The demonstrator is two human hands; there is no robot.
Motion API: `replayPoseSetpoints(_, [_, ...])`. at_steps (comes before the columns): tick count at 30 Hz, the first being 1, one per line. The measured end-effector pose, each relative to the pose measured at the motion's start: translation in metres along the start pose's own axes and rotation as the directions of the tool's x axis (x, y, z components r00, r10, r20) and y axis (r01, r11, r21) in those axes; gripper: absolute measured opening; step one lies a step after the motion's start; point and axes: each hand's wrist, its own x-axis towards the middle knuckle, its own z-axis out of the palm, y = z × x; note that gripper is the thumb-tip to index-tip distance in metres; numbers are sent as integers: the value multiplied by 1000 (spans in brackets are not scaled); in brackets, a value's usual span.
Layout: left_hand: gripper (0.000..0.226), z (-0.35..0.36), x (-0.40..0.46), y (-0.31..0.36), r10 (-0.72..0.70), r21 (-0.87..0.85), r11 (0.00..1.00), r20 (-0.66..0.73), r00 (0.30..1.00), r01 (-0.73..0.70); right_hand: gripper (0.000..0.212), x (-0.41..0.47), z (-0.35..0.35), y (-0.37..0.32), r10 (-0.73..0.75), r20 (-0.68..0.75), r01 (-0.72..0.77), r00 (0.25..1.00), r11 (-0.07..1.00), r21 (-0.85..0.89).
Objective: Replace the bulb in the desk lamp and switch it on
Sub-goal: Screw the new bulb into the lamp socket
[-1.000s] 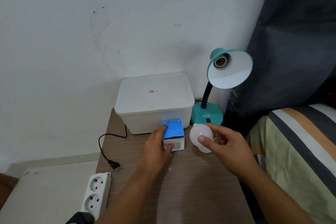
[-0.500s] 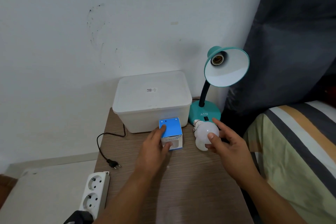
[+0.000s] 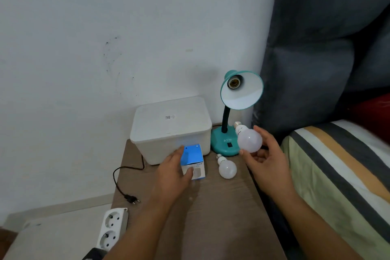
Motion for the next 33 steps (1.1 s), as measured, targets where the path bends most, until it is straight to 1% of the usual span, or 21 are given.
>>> replayPoseSetpoints(3, [64,-13,4,18,60,28,998,8,998,-60,64,10,-6,-3,-31,-37,30,999,999,-18])
replayPoseSetpoints(5, [65,-19,13,33,114,5,993,26,993,-115,64,19,-7,-6,-52,-52,51,997,998,-33])
replayPoseSetpoints(10, [85,-27,48,77,210,-39,977,60,976,-208,62,43,-6,-20,-156,-74,149,985,984,-96])
replayPoseSetpoints(13, [101,-32,71,100,265,-68,963,44,963,-262,64,60,-1,-22,-226,-83,208,971,961,-184])
replayPoseSetpoints(16, [113,-33,92,113,346,-54,938,35,938,-344,66,75,4,-19,-236,-85,213,968,951,-224])
replayPoseSetpoints(20, [120,-31,117,126,405,-34,914,47,913,-403,67,90,9,-17,-232,-95,199,968,941,-275])
replayPoseSetpoints(24, [123,-25,134,131,451,-31,892,79,889,-450,67,103,11,-15,-263,-100,222,960,926,-306])
replayPoseSetpoints(26, [122,-26,142,132,473,0,880,86,877,-475,67,109,10,-15,-281,-83,241,956,915,-325])
replayPoseSetpoints(29, [114,-28,152,130,525,64,846,76,848,-530,67,116,8,-12,-298,-56,257,953,891,-375])
replayPoseSetpoints(33, [103,-31,161,127,553,65,829,63,831,-556,64,121,7,-8,-349,-49,302,936,866,-399])
